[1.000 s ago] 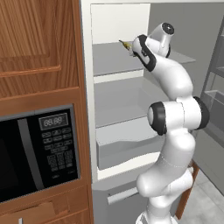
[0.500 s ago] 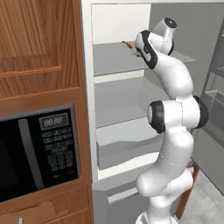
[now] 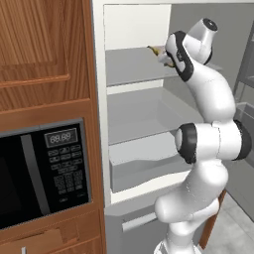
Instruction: Place the cold items (banana and pear) from the fridge in one tupperware on the dining counter. Place the warm items (hot dog and kebab skewer) in the stove area in another tupperware.
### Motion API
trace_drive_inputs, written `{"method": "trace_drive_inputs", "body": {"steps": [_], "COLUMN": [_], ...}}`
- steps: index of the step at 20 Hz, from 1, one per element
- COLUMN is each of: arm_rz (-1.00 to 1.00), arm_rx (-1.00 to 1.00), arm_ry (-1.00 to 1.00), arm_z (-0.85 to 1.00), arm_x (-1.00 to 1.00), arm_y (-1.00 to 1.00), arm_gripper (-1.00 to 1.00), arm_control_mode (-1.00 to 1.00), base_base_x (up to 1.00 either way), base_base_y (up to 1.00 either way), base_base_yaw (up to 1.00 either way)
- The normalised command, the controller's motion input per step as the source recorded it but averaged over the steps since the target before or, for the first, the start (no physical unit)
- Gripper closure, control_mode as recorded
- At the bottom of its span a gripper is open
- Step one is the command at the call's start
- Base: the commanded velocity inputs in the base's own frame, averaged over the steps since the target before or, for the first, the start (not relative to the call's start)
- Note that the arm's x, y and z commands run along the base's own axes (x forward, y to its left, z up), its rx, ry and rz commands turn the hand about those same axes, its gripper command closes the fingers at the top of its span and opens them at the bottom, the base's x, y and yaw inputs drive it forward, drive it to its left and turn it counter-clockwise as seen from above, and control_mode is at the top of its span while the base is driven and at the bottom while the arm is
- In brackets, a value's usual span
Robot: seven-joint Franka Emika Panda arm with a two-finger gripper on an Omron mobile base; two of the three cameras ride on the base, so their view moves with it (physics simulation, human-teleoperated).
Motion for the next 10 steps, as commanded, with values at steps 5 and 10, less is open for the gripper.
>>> {"method": "trace_drive_inputs", "body": {"steps": [5, 10], "arm_rz": [-0.08, -0.03], "arm_rx": [0.07, -0.23], "arm_ry": [-0.16, -0.02], "arm_z": [0.00, 0.00], "arm_x": [-1.00, -1.00], "arm_y": [0.28, 0.76], "arm_gripper": [1.00, 1.00], "arm_control_mode": [-1.00, -1.00], "base_base_x": [0.00, 0.00], "base_base_y": [0.00, 0.00], "base_base_yaw": [0.00, 0.00]}}
